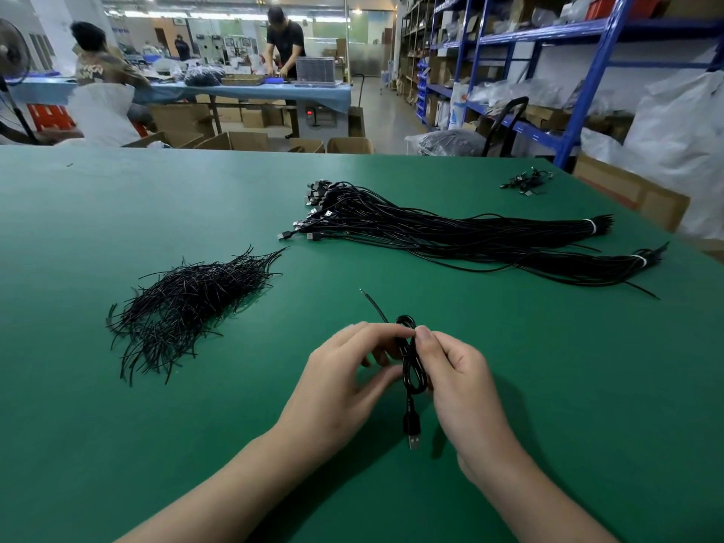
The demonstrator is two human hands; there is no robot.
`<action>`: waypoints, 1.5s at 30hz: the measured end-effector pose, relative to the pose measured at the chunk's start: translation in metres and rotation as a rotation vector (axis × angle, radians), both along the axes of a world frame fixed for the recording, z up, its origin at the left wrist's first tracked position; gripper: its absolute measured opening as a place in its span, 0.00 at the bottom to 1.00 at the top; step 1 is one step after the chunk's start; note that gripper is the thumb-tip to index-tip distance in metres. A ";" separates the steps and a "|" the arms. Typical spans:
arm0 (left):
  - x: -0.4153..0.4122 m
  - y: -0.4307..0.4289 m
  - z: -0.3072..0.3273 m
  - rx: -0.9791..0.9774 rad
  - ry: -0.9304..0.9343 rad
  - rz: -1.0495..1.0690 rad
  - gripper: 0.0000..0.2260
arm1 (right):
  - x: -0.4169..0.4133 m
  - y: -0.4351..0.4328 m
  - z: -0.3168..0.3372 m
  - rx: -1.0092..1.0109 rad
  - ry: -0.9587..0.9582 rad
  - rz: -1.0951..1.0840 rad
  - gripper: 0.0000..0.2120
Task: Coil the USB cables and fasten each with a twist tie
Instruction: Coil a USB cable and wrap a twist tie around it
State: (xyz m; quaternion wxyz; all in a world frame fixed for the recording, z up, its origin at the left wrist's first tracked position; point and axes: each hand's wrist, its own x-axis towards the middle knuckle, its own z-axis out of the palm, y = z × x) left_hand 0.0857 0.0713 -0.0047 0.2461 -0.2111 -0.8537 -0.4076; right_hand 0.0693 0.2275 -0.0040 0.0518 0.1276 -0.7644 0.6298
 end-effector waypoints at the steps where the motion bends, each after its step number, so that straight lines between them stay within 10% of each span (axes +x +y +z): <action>1: -0.001 -0.002 0.001 -0.036 0.043 0.038 0.14 | 0.001 -0.001 0.000 -0.001 -0.008 0.003 0.25; 8: -0.006 -0.006 0.001 -0.003 0.022 0.047 0.06 | 0.002 0.004 0.004 0.083 0.171 -0.036 0.24; 21: 0.002 0.006 0.006 0.694 -0.788 -0.484 0.20 | 0.010 0.003 0.011 0.196 0.459 -0.134 0.22; 26: 0.000 0.006 -0.002 0.534 -0.449 -0.115 0.06 | 0.002 0.007 0.009 0.033 0.215 -0.162 0.23; 33: -0.006 -0.002 -0.003 -0.189 0.272 0.103 0.15 | 0.002 -0.004 -0.001 -0.210 -0.159 -0.011 0.18; 45: 0.000 0.010 0.007 0.437 -0.447 -0.122 0.16 | 0.010 -0.001 0.007 0.073 0.260 -0.130 0.22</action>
